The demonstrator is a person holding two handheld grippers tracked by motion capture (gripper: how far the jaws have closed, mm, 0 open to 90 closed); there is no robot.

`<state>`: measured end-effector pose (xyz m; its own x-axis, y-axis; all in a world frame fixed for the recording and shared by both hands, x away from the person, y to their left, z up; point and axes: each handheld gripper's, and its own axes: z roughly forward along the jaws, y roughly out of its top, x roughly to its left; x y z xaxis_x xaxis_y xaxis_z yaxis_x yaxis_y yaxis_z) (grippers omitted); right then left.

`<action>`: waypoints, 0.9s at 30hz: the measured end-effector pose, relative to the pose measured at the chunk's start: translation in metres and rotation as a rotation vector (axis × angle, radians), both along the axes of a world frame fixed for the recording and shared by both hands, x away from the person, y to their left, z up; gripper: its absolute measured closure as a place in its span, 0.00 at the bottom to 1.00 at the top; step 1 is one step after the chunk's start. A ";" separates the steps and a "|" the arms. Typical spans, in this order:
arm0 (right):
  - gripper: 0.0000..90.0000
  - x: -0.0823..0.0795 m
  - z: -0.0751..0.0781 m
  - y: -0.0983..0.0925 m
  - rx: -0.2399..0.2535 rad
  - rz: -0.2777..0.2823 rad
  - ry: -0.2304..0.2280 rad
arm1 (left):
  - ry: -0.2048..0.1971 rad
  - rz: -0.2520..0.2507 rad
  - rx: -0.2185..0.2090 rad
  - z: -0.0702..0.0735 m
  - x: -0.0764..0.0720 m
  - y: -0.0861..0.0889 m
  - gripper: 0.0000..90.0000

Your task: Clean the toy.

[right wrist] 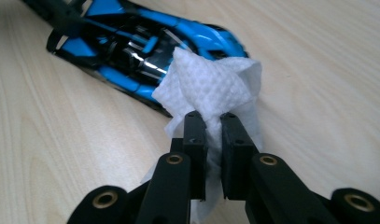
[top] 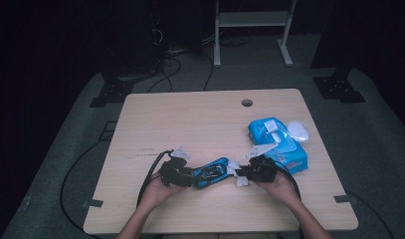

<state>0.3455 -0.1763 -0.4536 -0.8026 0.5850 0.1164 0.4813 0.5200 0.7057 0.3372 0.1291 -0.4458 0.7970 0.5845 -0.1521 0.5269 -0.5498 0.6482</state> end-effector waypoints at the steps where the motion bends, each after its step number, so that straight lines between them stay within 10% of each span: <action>1: 0.90 0.002 0.002 -0.002 0.002 -0.001 0.001 | -0.029 -0.008 0.009 0.000 -0.003 -0.001 0.56; 11: 0.70 0.025 0.014 -0.004 0.008 0.049 0.034 | -0.263 -0.072 0.095 0.002 -0.029 -0.010 0.55; 20: 0.43 0.054 0.009 0.013 0.012 0.127 0.169 | -0.337 -0.088 0.105 -0.001 -0.037 -0.011 0.54; 27: 0.44 0.063 0.002 0.021 0.081 0.195 0.273 | -0.396 -0.112 0.133 -0.002 -0.043 -0.012 0.53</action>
<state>0.4085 -0.1554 -0.4515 -0.8310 0.4040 0.3824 0.5556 0.5682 0.6070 0.2944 0.1170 -0.4476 0.8382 0.4852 0.2490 0.1844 -0.6818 0.7079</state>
